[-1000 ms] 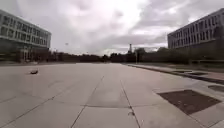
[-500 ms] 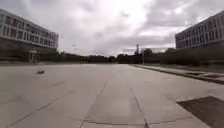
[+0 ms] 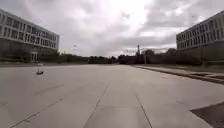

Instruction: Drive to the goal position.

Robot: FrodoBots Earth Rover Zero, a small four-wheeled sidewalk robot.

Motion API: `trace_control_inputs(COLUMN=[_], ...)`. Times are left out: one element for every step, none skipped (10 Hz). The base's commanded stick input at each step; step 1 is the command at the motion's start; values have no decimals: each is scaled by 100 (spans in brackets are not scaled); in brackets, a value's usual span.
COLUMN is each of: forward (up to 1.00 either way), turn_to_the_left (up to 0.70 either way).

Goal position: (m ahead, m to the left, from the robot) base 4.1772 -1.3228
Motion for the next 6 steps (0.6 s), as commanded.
trace_control_inputs(forward=[70,70,70,70,70,70], turn_to_the_left=[-35,-32,-22,-12,-3,0])
